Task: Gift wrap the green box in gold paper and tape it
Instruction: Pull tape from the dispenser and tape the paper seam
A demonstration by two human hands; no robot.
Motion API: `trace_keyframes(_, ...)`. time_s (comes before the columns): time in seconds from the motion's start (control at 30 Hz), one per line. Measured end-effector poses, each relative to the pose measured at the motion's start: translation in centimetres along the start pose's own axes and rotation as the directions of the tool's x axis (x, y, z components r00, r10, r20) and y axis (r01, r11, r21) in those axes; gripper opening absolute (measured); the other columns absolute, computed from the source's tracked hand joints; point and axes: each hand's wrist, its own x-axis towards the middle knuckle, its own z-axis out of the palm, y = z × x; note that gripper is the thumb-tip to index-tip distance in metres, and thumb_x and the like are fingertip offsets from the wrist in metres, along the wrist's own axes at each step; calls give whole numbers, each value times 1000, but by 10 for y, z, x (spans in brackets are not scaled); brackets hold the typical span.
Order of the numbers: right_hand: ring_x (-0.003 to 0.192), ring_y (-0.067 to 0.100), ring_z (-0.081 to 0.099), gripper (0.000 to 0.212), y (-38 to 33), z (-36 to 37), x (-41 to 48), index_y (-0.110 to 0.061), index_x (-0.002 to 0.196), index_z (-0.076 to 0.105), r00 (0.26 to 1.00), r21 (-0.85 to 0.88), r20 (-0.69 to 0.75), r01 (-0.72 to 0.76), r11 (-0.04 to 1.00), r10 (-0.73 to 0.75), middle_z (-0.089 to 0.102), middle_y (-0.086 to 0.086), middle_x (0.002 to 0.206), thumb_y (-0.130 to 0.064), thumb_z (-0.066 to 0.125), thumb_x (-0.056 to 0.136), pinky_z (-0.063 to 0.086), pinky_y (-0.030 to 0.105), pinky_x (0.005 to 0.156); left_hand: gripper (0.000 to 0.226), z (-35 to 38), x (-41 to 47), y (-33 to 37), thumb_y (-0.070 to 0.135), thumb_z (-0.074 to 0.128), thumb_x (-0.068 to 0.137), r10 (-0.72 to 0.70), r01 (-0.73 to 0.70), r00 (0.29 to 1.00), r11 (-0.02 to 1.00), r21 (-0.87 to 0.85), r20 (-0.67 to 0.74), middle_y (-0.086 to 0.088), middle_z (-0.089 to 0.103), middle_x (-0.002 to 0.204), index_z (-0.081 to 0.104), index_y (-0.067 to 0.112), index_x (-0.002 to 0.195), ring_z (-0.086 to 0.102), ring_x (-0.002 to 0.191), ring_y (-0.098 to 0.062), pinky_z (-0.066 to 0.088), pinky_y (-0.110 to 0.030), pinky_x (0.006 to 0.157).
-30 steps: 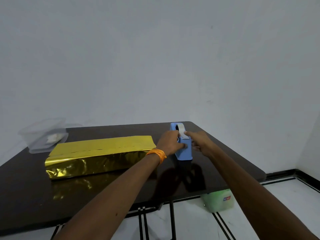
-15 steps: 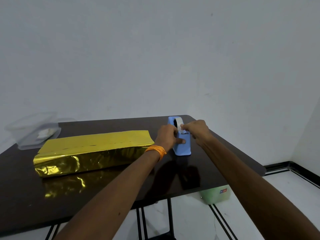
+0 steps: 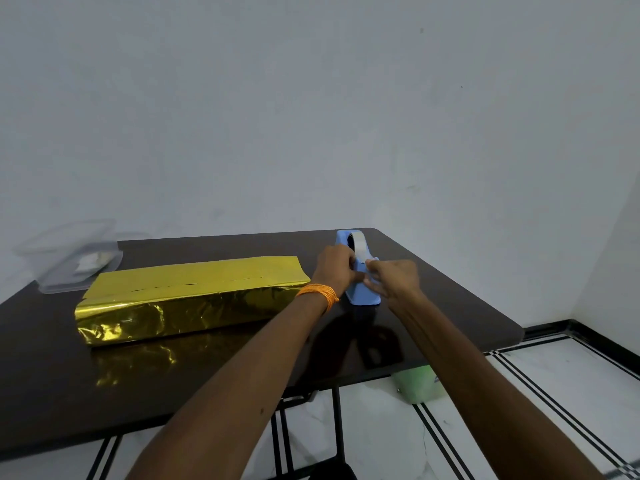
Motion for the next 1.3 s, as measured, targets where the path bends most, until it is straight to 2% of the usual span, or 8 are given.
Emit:
trace_keyframes(0.17, 76, 21, 75, 12, 8, -7, -1, 2, 75, 72, 999, -2, 32, 12, 1000, -12, 74, 16, 82, -6, 75, 83, 59, 26, 64, 31, 2, 2, -4, 32, 84, 71, 15, -15, 1000, 1000, -15, 0, -5, 61, 69, 64, 9, 69, 53, 64, -20, 31, -26, 58)
trace_keyframes(0.43, 64, 17, 72, 19, 18, -22, -10, 11, 75, 69, 987, -339, 48, 161, 927, -154, 72, 17, 75, -6, 76, 82, 57, 22, 52, 39, -1, 2, -3, 31, 88, 68, 18, -20, 999, 999, 40, 33, -11, 69, 87, 70, 2, 84, 61, 75, -24, 42, -29, 63)
trace_keyframes(0.6, 67, 18, 71, 24, 12, -31, -18, -14, 68, 71, 914, -371, 15, 381, 847, -404, 72, 1, 68, -29, 71, 86, 62, 46, 67, 35, -15, -5, 0, 11, 83, 69, 62, -89, 988, 977, 194, 140, -12, 71, 101, 70, 3, 101, 66, 92, -28, 54, -36, 79)
trace_keyframes(0.77, 74, 15, 70, 11, -19, 3, -36, -15, 77, 71, 886, -243, 139, 464, 852, -443, 70, -6, 74, -23, 70, 84, 60, 50, 80, 31, -58, -25, -19, 1, 57, 81, 120, -112, 990, 988, 110, -72, -7, 73, 95, 71, 8, 107, 67, 88, -24, 55, -36, 80)
trace_keyframes(0.83, 85, 10, 68, 3, -19, 29, -46, -22, 83, 73, 848, -202, 233, 520, 830, -475, 71, -11, 83, -21, 73, 81, 59, 45, 83, 24, -92, -35, -34, 2, 59, 81, 95, -78, 983, 991, 109, -157, -3, 75, 91, 76, 12, 95, 68, 85, -19, 54, -29, 79)
trace_keyframes(0.93, 97, 6, 66, 25, -18, 74, -65, -25, 100, 71, 768, -174, 441, 581, 795, -465, 70, -11, 102, -17, 79, 78, 54, 25, 75, 21, -143, -55, -67, 3, 62, 84, 23, 8, 968, 992, 123, -249, -1, 76, 90, 78, 15, 89, 67, 84, -15, 53, -26, 78)
trace_keyframes(1.1, 104, 5, 62, 55, -10, 139, -101, -26, 122, 63, 507, -148, 740, 764, 628, -442, 67, -13, 110, -20, 87, 72, 46, 16, 80, 13, -200, -101, -122, 8, 66, 86, -140, 183, 949, 975, 129, -282, -1, 72, 90, 77, 11, 93, 62, 83, -12, 45, -21, 73)
trace_keyframes(1.3, 105, 13, 62, 61, 4, 172, -122, -34, 133, 52, 409, -256, 820, 888, 383, -401, 70, -8, 116, -22, 82, 81, 53, 31, 85, 11, -213, -128, -158, 18, 77, 81, -215, 237, 950, 968, 76, -226, -1, 73, 91, 78, 13, 90, 66, 87, -14, 49, -22, 71)
